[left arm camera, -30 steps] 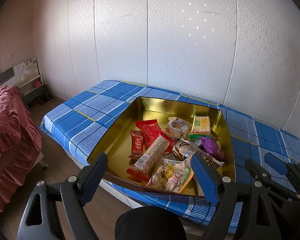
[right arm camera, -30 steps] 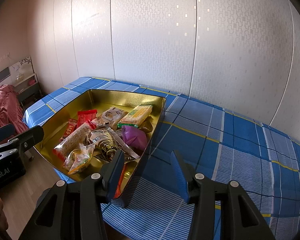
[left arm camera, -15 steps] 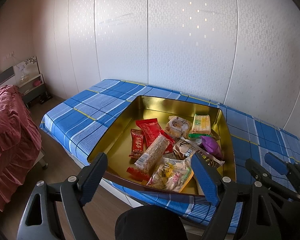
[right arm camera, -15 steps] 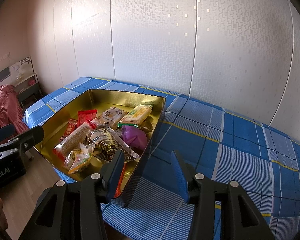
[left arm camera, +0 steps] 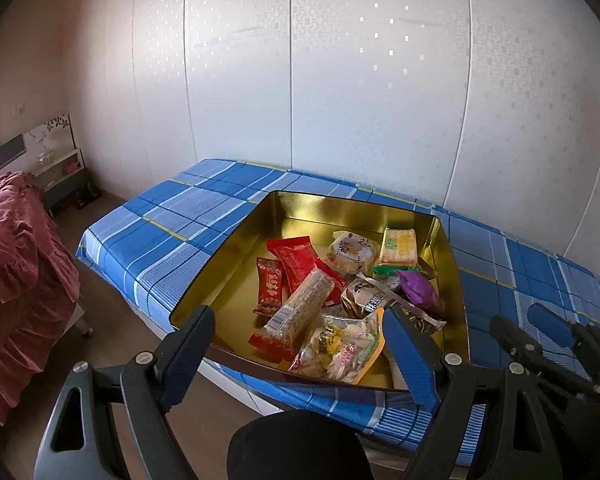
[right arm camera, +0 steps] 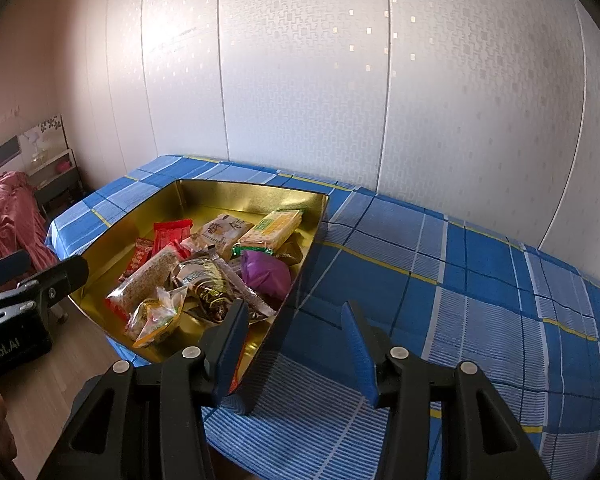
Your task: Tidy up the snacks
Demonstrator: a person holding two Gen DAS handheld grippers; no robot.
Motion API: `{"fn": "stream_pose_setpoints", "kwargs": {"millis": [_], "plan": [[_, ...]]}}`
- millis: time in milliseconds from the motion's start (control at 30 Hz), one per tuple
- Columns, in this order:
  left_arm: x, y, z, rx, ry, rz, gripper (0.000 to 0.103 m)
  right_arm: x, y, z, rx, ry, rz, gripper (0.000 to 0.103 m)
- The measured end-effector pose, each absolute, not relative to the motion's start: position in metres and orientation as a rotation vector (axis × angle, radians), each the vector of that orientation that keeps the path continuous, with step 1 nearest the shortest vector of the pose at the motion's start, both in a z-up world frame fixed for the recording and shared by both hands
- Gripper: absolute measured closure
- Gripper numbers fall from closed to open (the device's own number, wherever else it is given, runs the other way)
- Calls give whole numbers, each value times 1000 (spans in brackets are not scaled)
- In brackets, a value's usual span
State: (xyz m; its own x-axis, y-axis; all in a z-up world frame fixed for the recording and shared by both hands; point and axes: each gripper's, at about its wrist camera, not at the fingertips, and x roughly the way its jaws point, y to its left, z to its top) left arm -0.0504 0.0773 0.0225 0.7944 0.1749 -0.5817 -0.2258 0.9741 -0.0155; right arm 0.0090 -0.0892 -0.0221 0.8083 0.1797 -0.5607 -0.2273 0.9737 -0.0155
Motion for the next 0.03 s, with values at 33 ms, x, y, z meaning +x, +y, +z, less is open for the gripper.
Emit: {"fn": "stream_pose_setpoints", "kwargs": {"millis": [33], "plan": [[-50,77,22,-84,622,214,17,11,-96,-21,-68,593,213,54]]}}
